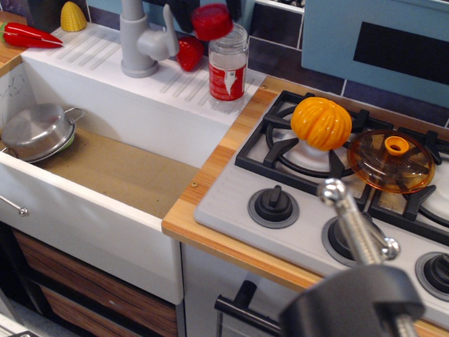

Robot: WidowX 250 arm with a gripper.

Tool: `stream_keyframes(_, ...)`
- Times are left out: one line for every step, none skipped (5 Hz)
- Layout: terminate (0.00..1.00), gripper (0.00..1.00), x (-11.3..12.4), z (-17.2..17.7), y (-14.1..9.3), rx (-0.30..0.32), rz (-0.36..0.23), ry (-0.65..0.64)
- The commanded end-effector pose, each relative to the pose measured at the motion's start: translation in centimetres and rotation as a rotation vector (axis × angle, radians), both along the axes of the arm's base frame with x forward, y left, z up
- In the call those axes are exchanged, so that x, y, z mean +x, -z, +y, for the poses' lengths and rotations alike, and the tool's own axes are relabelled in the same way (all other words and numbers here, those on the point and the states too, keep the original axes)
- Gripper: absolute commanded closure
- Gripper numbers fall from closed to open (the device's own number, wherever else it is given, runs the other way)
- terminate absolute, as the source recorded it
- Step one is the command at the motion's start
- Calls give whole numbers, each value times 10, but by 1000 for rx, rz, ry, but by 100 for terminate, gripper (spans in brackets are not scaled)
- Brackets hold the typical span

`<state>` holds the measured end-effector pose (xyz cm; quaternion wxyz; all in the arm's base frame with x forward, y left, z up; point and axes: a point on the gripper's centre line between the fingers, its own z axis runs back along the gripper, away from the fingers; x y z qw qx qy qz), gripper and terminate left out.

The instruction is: Put cap on container

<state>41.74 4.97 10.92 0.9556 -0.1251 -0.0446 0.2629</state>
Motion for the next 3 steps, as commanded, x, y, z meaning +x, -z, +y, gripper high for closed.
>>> stream_keyframes(0, 100, 20, -9, -18, 37, -80, -27)
stream_keyframes(0, 100, 22, -13, -17, 44, -80, -29)
stream_keyframes(100, 100, 23, -25, -12, 64, -76, -24)
